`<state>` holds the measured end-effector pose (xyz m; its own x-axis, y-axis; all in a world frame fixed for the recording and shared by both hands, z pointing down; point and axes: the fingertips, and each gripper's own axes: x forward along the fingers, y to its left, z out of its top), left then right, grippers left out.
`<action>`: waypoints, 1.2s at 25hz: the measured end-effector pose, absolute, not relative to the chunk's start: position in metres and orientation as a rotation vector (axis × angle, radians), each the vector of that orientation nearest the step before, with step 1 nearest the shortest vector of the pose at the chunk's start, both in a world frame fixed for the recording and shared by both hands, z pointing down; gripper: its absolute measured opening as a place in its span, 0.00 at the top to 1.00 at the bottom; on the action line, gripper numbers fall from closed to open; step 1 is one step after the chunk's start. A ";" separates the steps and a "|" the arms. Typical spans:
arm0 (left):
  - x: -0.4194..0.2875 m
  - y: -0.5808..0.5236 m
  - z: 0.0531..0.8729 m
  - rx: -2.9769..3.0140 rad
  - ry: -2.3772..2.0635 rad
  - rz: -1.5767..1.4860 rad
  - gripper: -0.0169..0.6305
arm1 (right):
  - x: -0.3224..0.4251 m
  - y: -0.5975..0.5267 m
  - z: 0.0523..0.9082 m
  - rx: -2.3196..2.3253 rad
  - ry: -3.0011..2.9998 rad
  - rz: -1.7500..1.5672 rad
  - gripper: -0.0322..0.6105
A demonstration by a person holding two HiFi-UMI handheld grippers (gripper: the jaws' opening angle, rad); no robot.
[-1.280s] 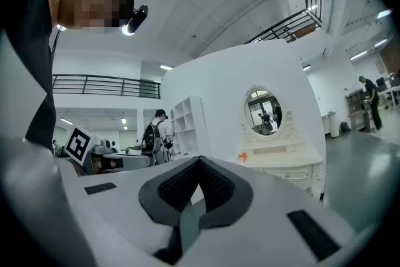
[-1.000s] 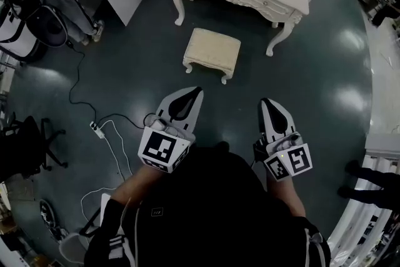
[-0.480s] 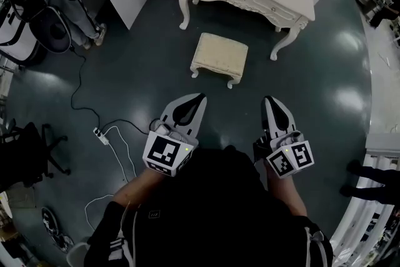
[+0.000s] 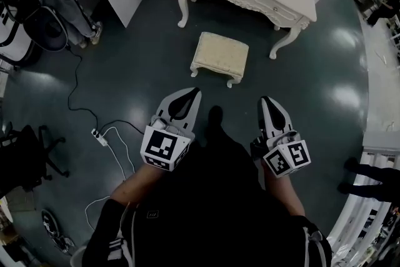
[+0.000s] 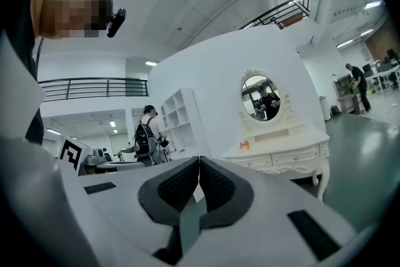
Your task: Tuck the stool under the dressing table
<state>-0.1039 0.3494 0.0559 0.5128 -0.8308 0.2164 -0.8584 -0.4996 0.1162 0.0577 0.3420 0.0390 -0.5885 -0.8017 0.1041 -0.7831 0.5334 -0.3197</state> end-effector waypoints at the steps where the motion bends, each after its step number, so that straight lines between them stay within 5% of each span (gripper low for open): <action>1: -0.104 0.345 0.058 2.544 -1.441 0.197 0.97 | 0.057 0.337 0.040 -1.392 2.703 -0.523 0.92; 30: -0.011 0.111 0.109 2.461 -1.355 0.348 0.97 | 0.120 0.095 0.090 -1.262 2.712 -0.667 0.92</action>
<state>-0.0107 0.1106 0.1087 0.5233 -0.7747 0.3550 -0.8499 -0.5049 0.1510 0.1201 0.0948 0.0904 -0.6583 -0.7446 0.1109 -0.7111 0.5666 -0.4163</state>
